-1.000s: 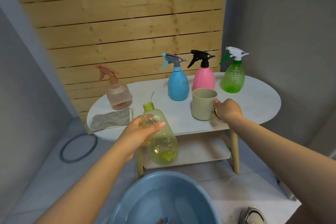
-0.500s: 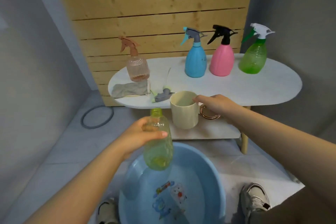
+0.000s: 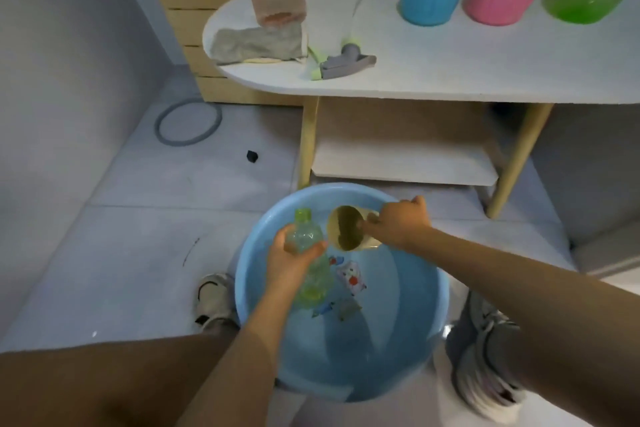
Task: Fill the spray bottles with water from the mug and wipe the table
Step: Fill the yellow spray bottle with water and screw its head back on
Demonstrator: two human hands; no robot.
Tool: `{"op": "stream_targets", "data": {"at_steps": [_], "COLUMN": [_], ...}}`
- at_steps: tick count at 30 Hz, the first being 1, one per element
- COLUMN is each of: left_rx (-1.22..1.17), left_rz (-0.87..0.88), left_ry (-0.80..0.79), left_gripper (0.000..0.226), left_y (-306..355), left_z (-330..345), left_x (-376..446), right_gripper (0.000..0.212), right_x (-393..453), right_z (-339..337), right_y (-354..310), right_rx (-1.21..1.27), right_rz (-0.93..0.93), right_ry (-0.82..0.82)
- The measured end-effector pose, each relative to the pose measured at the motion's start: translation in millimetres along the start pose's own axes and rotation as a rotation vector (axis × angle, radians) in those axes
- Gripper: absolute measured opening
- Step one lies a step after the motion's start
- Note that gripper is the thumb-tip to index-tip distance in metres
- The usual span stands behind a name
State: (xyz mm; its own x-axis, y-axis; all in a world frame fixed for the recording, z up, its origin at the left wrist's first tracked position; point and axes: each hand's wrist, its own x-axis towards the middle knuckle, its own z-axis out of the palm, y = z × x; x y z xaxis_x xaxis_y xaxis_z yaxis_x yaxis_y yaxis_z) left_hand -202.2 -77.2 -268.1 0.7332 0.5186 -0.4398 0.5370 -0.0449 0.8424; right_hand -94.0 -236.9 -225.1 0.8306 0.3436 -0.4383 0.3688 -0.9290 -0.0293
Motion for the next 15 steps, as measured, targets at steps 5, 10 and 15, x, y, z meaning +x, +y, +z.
{"op": "stream_targets", "data": {"at_steps": [5,10,15], "left_rx": [-0.072,-0.082,-0.013], "left_rz": [-0.024,-0.08,-0.052], "left_ry": [0.07,0.09,0.095], "left_gripper": [0.057,0.049,0.059], "left_y": [-32.2,-43.2,-51.5], "left_z": [11.1,15.1,17.3], "left_x": [15.3,26.8,28.1], "right_gripper": [0.04,0.037,0.029], "right_x": [10.4,29.7,43.7], "right_z": [41.5,66.9,97.4], "right_y": [-23.1,-28.6,-18.4], "right_rx": [-0.273,-0.456,-0.689], "right_rz": [-0.214,-0.328,-0.319], "right_ry": [0.14,0.14,0.075]}}
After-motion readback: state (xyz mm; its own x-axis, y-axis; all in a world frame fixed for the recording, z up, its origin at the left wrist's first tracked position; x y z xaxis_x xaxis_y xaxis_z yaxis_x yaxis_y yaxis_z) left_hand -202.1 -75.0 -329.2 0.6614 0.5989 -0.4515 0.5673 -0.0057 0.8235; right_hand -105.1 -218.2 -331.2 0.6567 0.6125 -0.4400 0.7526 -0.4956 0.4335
